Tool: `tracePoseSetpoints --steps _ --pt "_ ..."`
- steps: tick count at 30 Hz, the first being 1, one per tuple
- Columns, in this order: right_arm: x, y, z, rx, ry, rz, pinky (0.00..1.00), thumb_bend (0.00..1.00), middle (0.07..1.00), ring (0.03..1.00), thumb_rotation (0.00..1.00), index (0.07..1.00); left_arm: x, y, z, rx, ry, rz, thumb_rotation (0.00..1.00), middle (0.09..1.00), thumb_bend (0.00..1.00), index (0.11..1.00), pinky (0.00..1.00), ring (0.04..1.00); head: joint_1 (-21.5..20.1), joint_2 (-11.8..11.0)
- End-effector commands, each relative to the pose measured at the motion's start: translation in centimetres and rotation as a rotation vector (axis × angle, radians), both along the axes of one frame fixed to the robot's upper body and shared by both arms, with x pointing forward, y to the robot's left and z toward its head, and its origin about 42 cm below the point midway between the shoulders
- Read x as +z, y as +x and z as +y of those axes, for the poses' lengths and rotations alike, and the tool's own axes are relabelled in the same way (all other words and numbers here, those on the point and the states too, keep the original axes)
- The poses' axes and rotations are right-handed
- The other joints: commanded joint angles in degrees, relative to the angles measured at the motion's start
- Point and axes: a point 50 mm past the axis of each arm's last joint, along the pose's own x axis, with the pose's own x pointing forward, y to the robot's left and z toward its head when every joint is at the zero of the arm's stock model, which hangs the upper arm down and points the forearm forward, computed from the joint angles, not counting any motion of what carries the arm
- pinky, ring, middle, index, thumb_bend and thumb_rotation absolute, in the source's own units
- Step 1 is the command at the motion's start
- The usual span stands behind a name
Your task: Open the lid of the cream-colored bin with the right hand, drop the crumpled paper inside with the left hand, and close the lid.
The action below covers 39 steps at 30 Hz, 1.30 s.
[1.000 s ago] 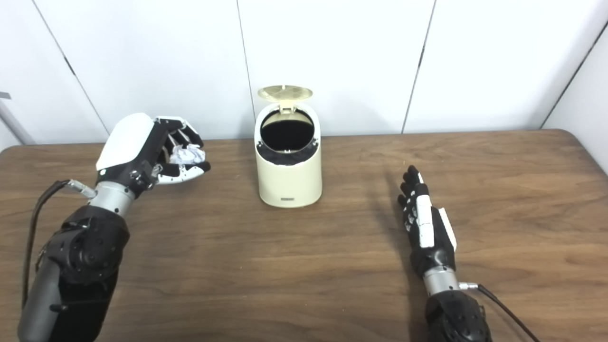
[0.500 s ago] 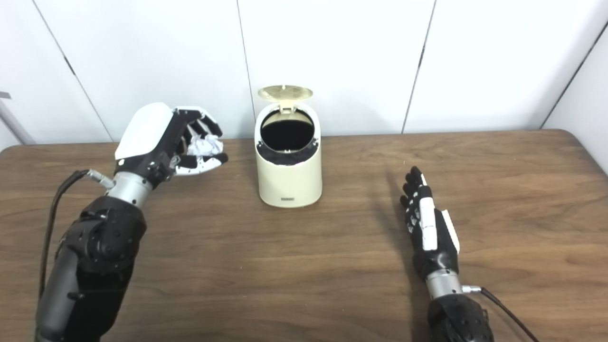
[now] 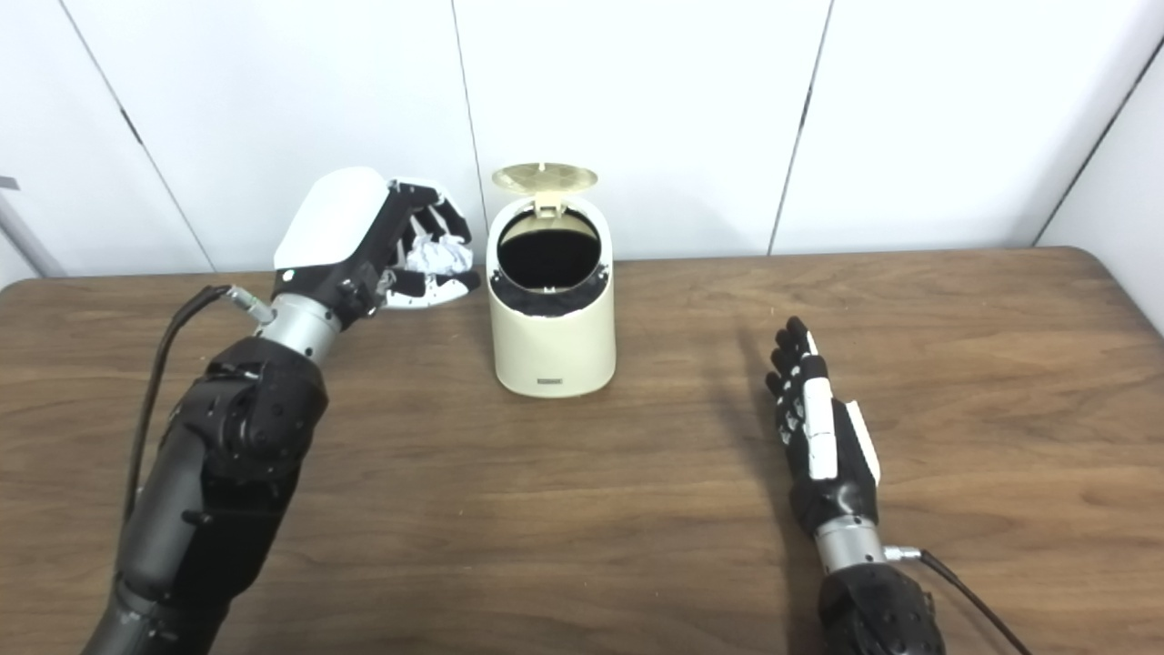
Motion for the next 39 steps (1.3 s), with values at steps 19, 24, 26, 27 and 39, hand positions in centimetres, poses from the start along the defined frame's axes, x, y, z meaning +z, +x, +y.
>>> tracePoseSetpoints --steps 19,24,26,27,39 --pt "-2.1 -1.1 0.3 -0.007 0.021 0.026 1.00 0.55 1.000 1.000 1.00 0.993 2.8 3.1 -3.8 -0.042 -0.030 -0.088 0.00 0.499 0.47 0.517 0.30 0.403 -0.59 -0.61" --pt "-2.2 -1.2 0.5 -0.015 0.016 0.026 1.00 0.56 0.992 1.000 1.00 0.987 2.8 3.8 -4.8 -0.041 -0.039 -0.079 0.00 0.496 0.47 0.519 0.30 0.403 -0.46 -0.72" --pt "-2.2 -1.2 0.5 -0.017 0.015 0.029 1.00 0.55 0.994 1.000 1.00 0.992 2.6 4.0 -5.2 -0.039 -0.048 -0.072 0.00 0.498 0.47 0.517 0.30 0.403 -0.35 -0.75" --pt "-2.3 -1.2 0.4 -0.017 0.015 0.031 1.00 0.55 0.995 1.000 1.00 0.995 2.6 4.1 -5.4 -0.040 -0.050 -0.071 0.00 0.502 0.47 0.518 0.30 0.402 -0.31 -0.79" --pt "-2.7 -1.2 0.5 -0.028 0.024 0.044 1.00 0.56 0.989 1.000 1.00 0.997 1.8 4.7 -8.1 -0.012 -0.080 -0.078 0.00 0.527 0.47 0.505 0.30 0.409 -0.64 -0.85"
